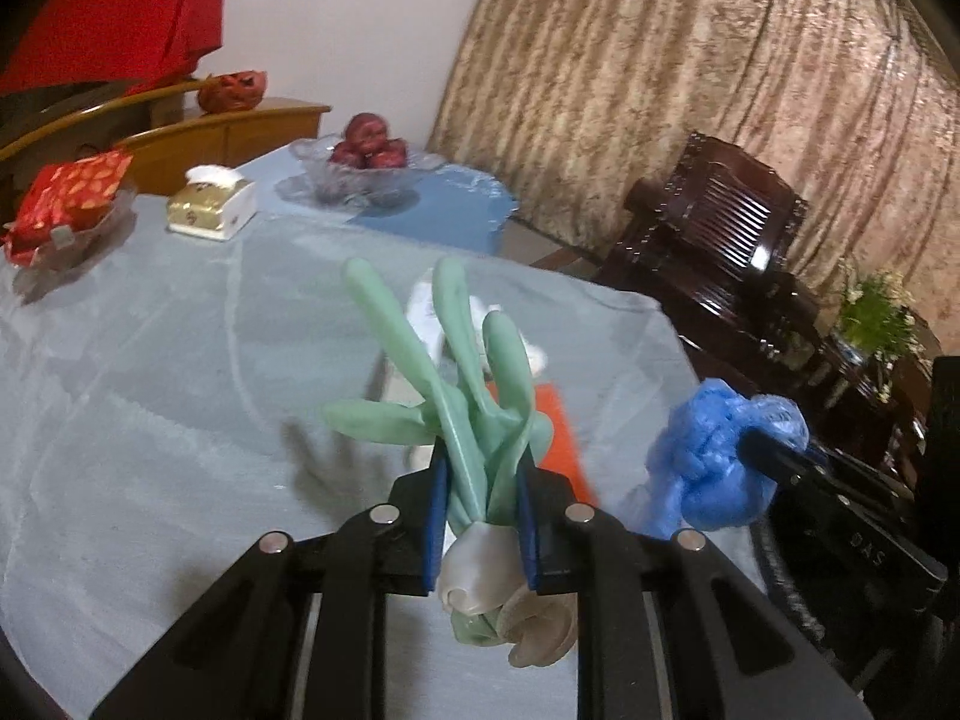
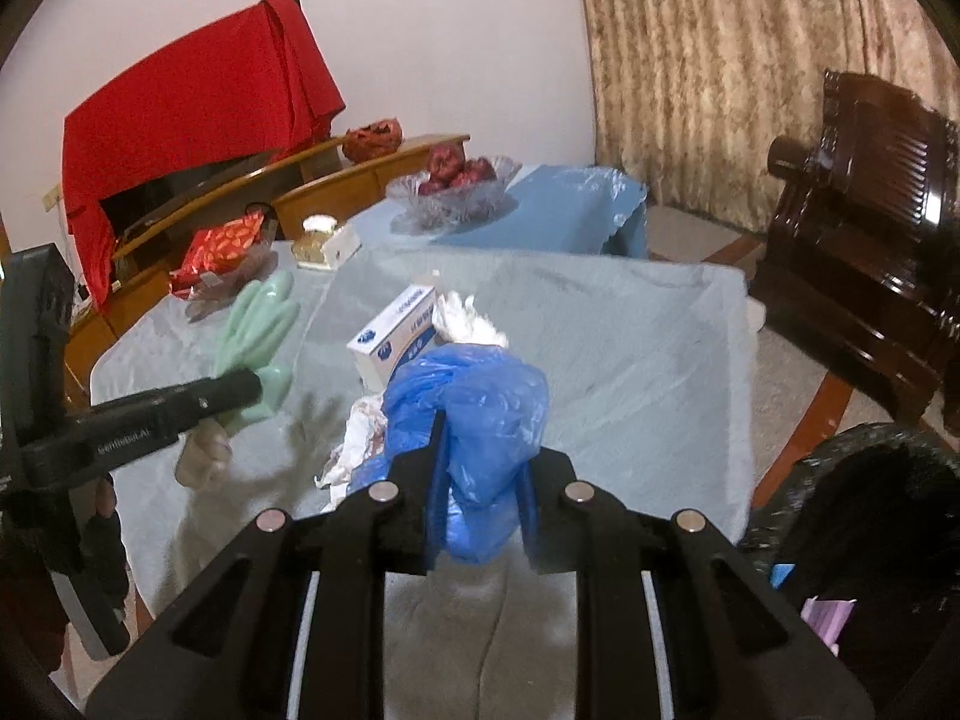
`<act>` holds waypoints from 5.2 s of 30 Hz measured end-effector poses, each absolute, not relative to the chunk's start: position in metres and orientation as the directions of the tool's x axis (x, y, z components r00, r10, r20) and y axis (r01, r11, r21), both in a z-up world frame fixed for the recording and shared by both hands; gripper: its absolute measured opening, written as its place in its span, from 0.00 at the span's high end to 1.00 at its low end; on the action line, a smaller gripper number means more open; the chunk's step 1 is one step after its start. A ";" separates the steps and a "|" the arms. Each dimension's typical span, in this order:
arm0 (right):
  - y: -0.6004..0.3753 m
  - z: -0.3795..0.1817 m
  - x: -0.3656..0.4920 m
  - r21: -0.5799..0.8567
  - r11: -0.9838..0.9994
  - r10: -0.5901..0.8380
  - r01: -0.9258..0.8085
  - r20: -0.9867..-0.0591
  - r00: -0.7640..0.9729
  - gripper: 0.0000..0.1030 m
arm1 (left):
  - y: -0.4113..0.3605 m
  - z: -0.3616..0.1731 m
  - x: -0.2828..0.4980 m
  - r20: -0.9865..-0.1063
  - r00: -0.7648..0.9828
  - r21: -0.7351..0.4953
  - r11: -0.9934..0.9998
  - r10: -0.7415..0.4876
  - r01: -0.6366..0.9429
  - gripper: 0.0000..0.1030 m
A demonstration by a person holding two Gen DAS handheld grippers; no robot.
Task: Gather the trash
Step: 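Carry glove and blue bag over the bin and open both grippers, then return both grippers to the table above the tissues and foam net, then grasp the orange foam net with the right gripper while the left gripper grasps the white tissue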
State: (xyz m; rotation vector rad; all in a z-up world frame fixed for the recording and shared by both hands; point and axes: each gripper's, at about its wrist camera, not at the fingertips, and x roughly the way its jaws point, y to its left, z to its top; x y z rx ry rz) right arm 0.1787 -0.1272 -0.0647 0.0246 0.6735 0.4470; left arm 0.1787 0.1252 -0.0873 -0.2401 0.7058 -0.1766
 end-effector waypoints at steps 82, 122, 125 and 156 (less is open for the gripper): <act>-0.243 -0.058 0.135 0.137 0.984 0.173 -0.115 -0.567 0.805 0.08 | 0.037 -0.064 0.161 -0.543 0.818 -0.113 0.982 -0.188 0.151 0.11; -0.040 -0.173 0.245 0.142 0.920 0.338 -0.366 -0.762 0.552 0.70 | 0.177 -0.146 0.202 -0.641 0.768 -0.092 0.994 -0.014 -0.058 0.12; -0.043 -0.171 0.242 0.167 0.911 0.363 -0.376 -0.756 0.545 0.81 | 0.172 -0.149 0.204 -0.644 0.764 -0.101 0.994 -0.030 -0.046 0.12; -0.130 -0.119 0.215 0.134 0.949 0.299 -0.286 -0.669 0.681 0.90 | 0.101 -0.187 0.240 -0.740 0.661 -0.168 0.986 -0.123 -0.005 0.88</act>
